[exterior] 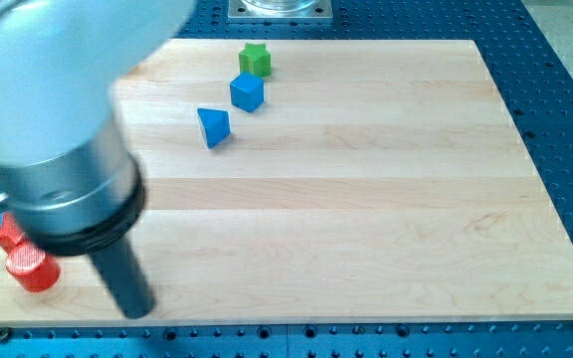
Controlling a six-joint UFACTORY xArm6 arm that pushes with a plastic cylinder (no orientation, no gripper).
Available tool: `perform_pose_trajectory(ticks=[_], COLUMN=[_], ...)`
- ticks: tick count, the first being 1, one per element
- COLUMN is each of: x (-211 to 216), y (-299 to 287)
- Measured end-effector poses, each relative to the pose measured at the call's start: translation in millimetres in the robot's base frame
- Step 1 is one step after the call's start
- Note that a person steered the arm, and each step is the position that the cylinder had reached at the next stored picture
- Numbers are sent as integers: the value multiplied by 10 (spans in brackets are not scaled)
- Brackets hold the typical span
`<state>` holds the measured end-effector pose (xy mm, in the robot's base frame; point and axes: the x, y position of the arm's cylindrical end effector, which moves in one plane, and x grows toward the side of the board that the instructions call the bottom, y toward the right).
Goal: Slide the red star to the top right of the board
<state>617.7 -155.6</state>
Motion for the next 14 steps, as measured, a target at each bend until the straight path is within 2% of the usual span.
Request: perform_pose_trajectory(ticks=[1,2,5,6,7,8,11,13,14], x=[-7,-206,-1474,-1569,-1763,-1908,-1920,-2304,-2715], y=[-913,-1487,-757,-225,-533,-326,1984,2735,3119])
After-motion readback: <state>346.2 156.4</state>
